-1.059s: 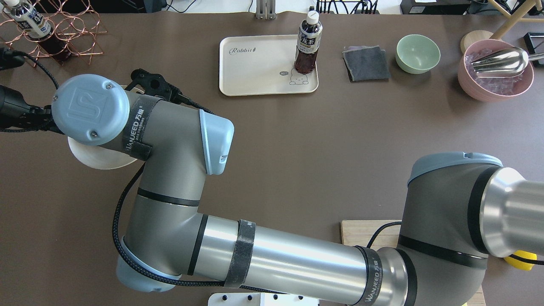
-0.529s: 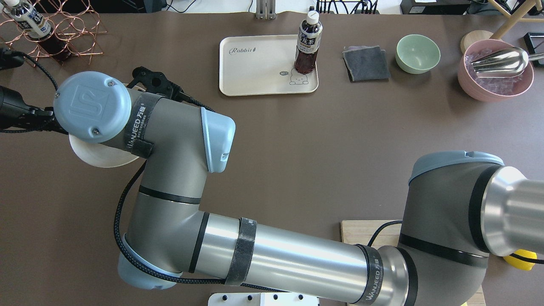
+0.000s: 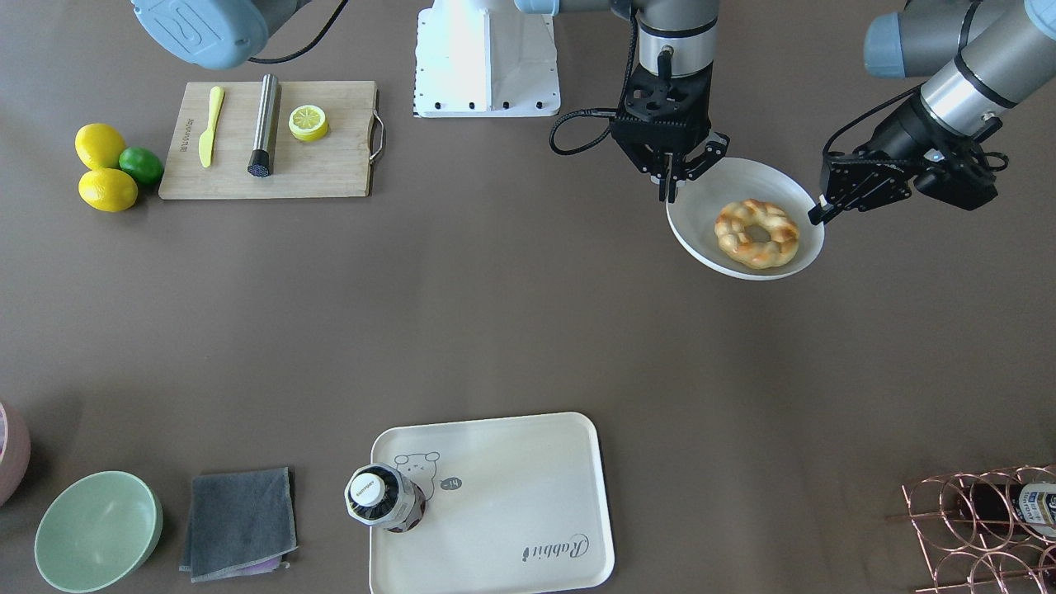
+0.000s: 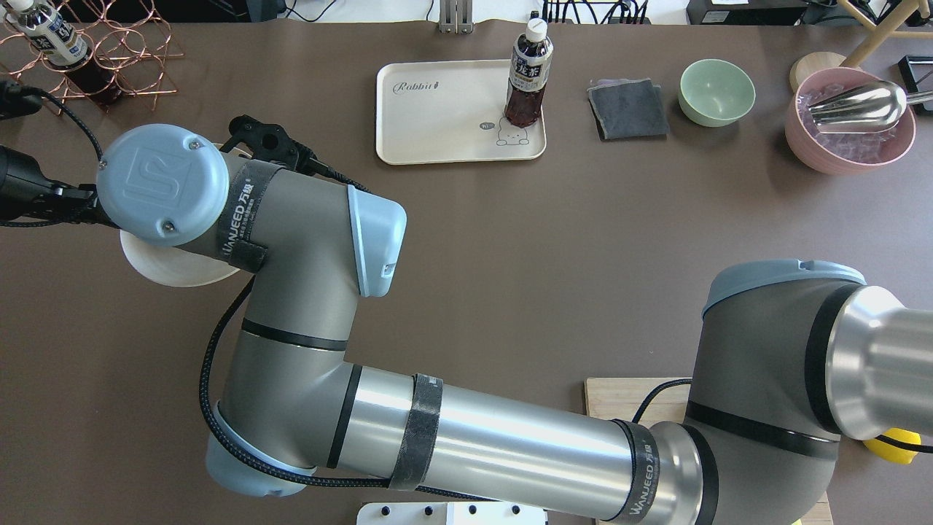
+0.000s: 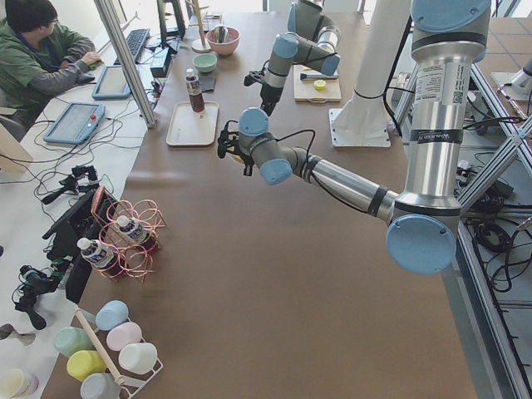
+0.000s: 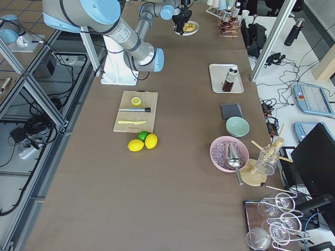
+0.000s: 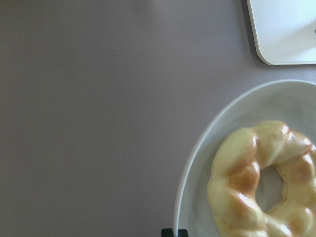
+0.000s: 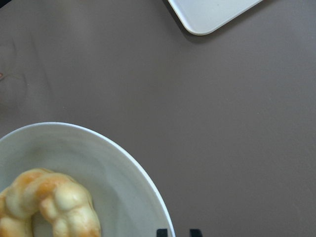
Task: Place donut on tray
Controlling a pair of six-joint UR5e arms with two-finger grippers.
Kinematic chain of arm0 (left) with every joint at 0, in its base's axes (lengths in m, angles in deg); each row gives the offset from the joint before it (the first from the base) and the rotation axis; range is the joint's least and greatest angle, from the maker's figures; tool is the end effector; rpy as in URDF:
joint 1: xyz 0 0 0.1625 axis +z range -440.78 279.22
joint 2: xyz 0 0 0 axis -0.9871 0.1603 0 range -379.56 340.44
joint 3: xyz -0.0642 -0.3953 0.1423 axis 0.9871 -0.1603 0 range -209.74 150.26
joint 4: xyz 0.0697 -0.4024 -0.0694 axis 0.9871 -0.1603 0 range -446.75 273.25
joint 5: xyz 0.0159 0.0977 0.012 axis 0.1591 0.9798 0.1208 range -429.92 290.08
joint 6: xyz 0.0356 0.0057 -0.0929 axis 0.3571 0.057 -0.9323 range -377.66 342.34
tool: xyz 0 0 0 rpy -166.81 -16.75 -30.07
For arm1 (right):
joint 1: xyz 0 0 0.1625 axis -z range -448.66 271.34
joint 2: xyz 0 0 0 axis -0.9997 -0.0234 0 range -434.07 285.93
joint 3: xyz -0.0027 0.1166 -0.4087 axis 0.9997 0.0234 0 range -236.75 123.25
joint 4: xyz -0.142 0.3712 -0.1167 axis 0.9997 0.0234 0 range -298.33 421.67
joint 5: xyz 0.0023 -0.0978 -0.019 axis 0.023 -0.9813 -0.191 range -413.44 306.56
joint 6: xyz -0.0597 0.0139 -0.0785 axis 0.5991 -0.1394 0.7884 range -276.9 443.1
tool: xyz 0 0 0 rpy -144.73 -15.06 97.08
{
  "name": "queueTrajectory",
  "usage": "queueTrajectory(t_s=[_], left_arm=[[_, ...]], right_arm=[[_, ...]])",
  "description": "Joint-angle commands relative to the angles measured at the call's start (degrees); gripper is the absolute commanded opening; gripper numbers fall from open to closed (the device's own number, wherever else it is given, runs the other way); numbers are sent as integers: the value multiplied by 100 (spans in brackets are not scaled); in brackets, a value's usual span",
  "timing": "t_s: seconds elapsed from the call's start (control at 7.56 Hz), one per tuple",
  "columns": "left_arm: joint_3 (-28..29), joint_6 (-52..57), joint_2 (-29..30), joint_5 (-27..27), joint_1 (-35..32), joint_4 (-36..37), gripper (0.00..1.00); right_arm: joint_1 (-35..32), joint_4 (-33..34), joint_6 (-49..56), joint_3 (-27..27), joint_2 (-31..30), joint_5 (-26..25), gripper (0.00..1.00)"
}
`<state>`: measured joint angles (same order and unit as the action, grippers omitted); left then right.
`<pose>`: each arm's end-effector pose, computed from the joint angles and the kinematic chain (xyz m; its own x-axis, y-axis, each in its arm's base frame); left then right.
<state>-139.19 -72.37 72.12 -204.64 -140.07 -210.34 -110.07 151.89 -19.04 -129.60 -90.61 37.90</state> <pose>0.1978 -0.4568 0.4055 0.4242 0.0896 -0.9011 0.0887 0.9862 0.1398 -0.6627 -0.4005 -0.0700 0.4348 0.3963 0.8086 -0.4484 0.8740 -0.1872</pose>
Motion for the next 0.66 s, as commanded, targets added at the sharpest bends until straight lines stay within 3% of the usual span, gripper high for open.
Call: queueTrajectory(t_s=[0.0, 0.26, 0.53], left_arm=[[116, -58, 104, -132, 5, 140, 0], [466, -180, 420, -283, -4, 238, 0], [1123, -1230, 1304, -239, -4, 379, 0]], right_arm=[[-117, 5, 45, -184, -68, 59, 100], [-284, 5, 342, -1157, -891, 234, 100], [-914, 5, 1078, -2002, -1883, 971, 100]])
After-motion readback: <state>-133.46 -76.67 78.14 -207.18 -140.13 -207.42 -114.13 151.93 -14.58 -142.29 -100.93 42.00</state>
